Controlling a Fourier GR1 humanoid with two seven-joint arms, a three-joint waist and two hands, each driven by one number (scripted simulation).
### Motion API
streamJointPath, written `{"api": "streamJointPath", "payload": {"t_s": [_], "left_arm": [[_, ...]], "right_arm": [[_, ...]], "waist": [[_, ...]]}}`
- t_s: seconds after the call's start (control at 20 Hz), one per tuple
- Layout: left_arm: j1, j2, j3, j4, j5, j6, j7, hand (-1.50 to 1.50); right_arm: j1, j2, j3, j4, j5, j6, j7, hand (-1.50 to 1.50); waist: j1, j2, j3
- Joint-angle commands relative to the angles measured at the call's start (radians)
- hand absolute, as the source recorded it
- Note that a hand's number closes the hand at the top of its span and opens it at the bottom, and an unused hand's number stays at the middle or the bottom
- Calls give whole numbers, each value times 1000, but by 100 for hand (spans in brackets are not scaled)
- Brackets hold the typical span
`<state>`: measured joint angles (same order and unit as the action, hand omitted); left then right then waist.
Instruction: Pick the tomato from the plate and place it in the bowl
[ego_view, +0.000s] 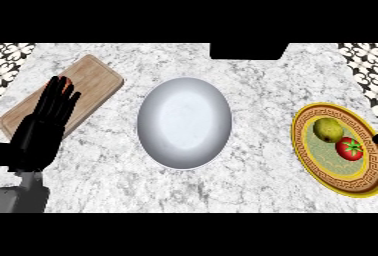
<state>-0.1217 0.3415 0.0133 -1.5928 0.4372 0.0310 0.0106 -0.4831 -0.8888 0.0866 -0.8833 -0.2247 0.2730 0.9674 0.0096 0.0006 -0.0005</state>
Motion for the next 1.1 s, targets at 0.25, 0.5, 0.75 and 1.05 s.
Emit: {"api": "streamJointPath", "payload": {"t_s": [0.25,0.5,0.75,1.05], "left_arm": [[-27,-30,41,62,-39,-24,-23,0],[27,-46,41,-14,-43,-35,1,0],[27,-72,39,-94,-61,-9,70,0],[-41,-79,87,3,-69,-54,50,0]], "right_arm": [[107,63,-18,-164,115,-111,64,-150],[156,151,-8,-204,228,-206,28,-150],[159,164,-67,-171,285,-160,-27,-150],[164,229,-96,-150,344,-123,-31,-150]], "waist": [[-16,-2,0],[-8,-2,0],[-6,-1,1],[-9,-1,0]]}}
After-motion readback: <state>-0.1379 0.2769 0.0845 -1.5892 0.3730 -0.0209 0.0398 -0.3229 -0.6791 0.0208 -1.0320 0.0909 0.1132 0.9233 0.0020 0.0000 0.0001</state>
